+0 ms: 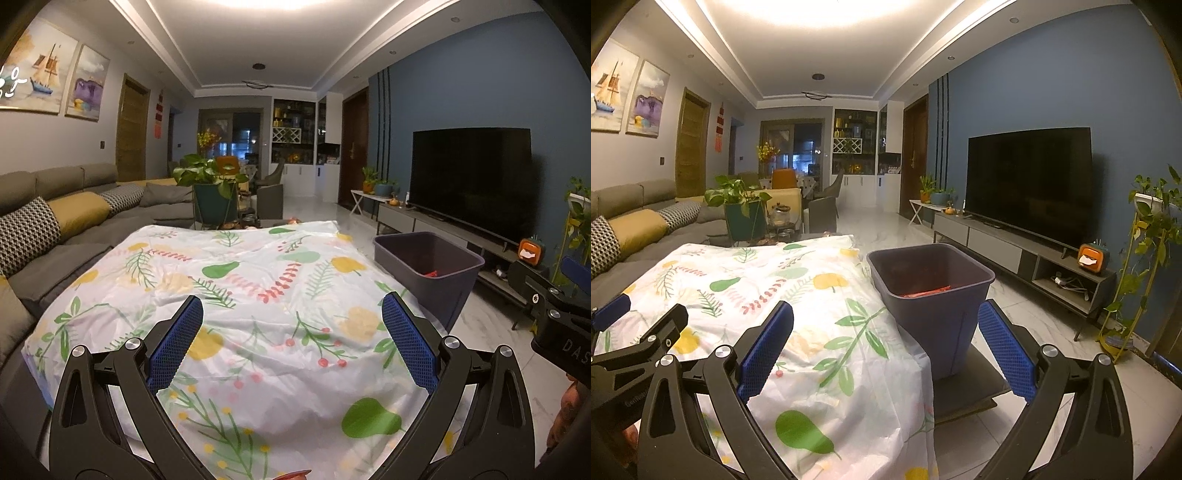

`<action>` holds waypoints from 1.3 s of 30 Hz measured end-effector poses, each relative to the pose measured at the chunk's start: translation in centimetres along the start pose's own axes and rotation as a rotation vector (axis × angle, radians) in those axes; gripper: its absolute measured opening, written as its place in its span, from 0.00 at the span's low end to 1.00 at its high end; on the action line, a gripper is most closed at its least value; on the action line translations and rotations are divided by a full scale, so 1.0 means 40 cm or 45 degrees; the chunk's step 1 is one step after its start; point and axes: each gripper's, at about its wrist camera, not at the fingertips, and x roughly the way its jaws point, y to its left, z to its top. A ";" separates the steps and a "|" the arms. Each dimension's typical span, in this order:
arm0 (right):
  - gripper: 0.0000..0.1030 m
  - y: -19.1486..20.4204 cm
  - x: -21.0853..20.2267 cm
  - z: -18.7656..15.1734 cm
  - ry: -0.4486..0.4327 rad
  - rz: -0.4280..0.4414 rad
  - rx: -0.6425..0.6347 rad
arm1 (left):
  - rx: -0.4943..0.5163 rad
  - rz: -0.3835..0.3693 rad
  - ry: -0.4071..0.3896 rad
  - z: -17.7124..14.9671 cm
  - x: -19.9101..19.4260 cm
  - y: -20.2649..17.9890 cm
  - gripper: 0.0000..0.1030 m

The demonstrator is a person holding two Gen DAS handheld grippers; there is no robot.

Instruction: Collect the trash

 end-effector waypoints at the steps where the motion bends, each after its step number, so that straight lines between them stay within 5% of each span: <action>1: 0.93 -0.001 -0.003 0.001 -0.004 0.001 0.001 | -0.001 -0.002 -0.001 -0.001 -0.002 0.000 0.93; 39: 0.93 0.005 -0.021 0.005 -0.023 0.008 0.001 | -0.001 -0.003 -0.004 -0.001 -0.013 -0.004 0.93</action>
